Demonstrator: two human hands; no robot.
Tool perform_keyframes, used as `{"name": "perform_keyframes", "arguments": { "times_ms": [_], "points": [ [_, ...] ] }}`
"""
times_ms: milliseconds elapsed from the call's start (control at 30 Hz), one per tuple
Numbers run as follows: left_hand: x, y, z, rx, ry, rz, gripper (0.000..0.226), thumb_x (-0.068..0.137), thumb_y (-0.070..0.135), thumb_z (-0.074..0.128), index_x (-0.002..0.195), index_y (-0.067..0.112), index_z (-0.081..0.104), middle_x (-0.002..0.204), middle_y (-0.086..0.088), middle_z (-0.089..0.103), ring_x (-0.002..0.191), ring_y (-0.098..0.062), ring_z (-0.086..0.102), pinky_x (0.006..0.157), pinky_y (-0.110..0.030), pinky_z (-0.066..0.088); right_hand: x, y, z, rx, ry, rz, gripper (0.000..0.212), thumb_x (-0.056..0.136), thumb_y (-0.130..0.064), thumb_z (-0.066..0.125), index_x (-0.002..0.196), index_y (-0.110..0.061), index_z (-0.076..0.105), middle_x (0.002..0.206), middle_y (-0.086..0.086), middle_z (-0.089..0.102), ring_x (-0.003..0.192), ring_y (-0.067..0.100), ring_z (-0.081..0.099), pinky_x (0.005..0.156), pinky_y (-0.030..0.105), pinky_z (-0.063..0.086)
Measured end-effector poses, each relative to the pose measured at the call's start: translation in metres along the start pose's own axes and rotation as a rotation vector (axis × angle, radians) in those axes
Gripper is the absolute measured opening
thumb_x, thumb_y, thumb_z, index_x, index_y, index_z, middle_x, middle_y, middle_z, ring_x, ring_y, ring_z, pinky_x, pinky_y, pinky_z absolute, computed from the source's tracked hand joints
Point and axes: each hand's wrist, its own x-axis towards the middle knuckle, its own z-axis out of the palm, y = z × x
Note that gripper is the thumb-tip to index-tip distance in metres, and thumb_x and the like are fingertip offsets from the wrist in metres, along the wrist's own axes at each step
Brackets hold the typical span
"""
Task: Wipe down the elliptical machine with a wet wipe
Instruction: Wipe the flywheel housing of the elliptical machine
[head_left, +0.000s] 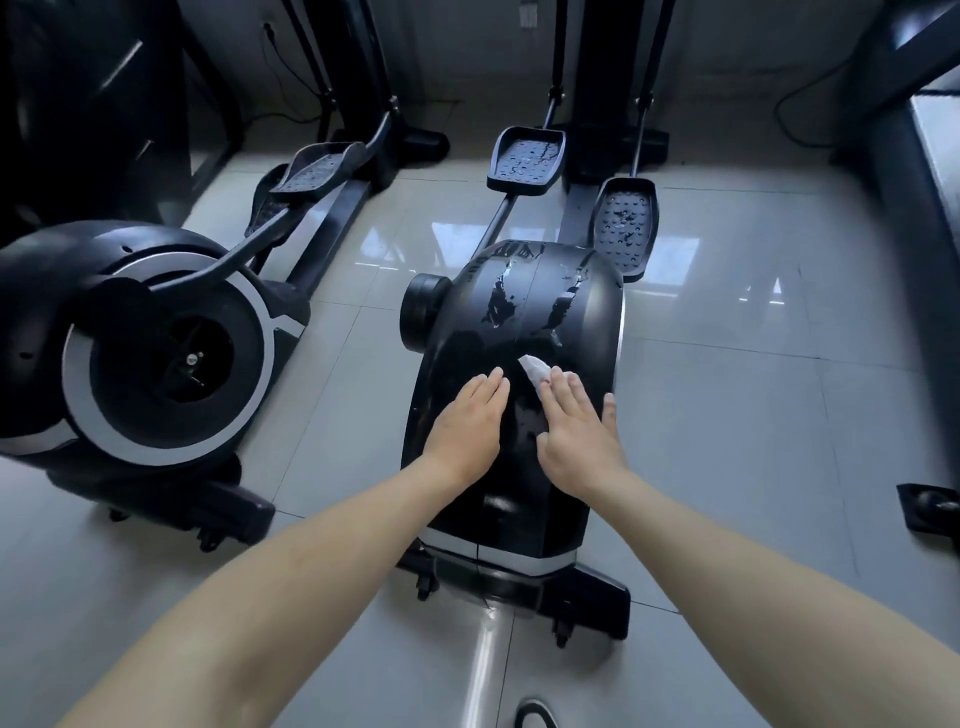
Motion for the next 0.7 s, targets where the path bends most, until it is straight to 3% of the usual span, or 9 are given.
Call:
{"name": "perform_keyframes", "arguments": {
  "times_ms": [167,267,333,400,467,533,633,700],
  "points": [
    [-0.003,-0.004,0.009,-0.101,0.006,-0.021,0.068,0.099,-0.007,0.040,0.162,0.009,0.019,0.171,-0.002,0.009,0.157,-0.017,0.006,0.126,-0.028,0.015,-0.030,-0.007,0.030,-0.062,0.008,-0.112,0.079,0.096,-0.012,0.036,0.163,-0.017,-0.005,0.170,0.001,-0.017,0.155,0.016,-0.020,0.119,0.045,-0.021],
    [-0.005,-0.009,0.013,-0.165,0.019,-0.024,0.060,0.100,-0.007,0.040,0.158,0.005,0.030,0.168,-0.006,0.020,0.156,-0.021,0.013,0.127,-0.032,0.017,-0.035,0.002,0.033,-0.081,0.085,-0.138,0.081,0.091,-0.010,0.043,0.163,-0.015,0.007,0.162,0.004,0.000,0.154,0.023,0.007,0.121,0.044,-0.015],
    [-0.011,-0.015,0.014,-0.140,0.068,-0.043,0.058,0.098,-0.008,0.042,0.155,0.004,0.038,0.163,-0.010,0.028,0.153,-0.024,0.019,0.125,-0.034,0.021,-0.028,0.005,0.026,0.047,0.170,-0.038,0.087,0.084,-0.006,0.046,0.162,-0.024,0.010,0.149,-0.003,0.012,0.141,0.017,0.027,0.124,0.046,-0.007],
    [-0.023,-0.021,0.015,-0.115,0.123,-0.091,0.059,0.095,-0.009,0.042,0.153,0.005,0.041,0.159,-0.010,0.034,0.148,-0.027,0.025,0.121,-0.035,0.027,-0.020,0.005,0.022,0.112,0.230,0.069,0.093,0.081,-0.006,0.048,0.160,-0.026,0.006,0.140,-0.005,0.019,0.128,0.017,0.035,0.126,0.049,0.005],
    [-0.036,-0.027,0.019,-0.125,0.117,-0.115,0.061,0.096,-0.009,0.040,0.155,0.006,0.039,0.161,-0.005,0.033,0.147,-0.024,0.027,0.120,-0.032,0.029,-0.022,-0.004,0.028,0.050,0.225,0.079,0.089,0.084,-0.009,0.049,0.161,-0.017,0.006,0.150,-0.001,0.016,0.141,0.020,0.026,0.126,0.050,0.006],
    [-0.045,-0.033,0.023,-0.159,0.088,-0.096,0.062,0.097,-0.010,0.038,0.157,0.006,0.035,0.165,-0.002,0.028,0.151,-0.020,0.024,0.124,-0.030,0.024,-0.033,-0.019,0.040,0.023,0.146,-0.017,0.081,0.088,-0.009,0.045,0.161,-0.012,0.012,0.163,0.002,0.009,0.155,0.020,0.004,0.125,0.049,-0.005],
    [-0.053,-0.041,0.031,-0.199,0.036,-0.073,0.063,0.099,-0.009,0.038,0.159,0.007,0.029,0.169,0.000,0.018,0.155,-0.015,0.015,0.127,-0.031,0.018,-0.052,-0.032,0.059,-0.108,0.007,-0.209,0.074,0.097,-0.011,0.038,0.163,-0.012,0.007,0.171,0.000,-0.006,0.154,0.013,-0.021,0.119,0.046,-0.021],
    [-0.055,-0.046,0.035,-0.211,0.000,-0.069,0.066,0.099,-0.010,0.037,0.161,0.010,0.024,0.170,0.004,0.011,0.156,-0.010,0.008,0.127,-0.031,0.017,-0.051,-0.026,0.060,-0.183,-0.007,-0.249,0.072,0.099,-0.012,0.035,0.164,-0.015,0.003,0.170,-0.003,-0.012,0.152,0.010,-0.025,0.118,0.047,-0.023]
  ]
}}
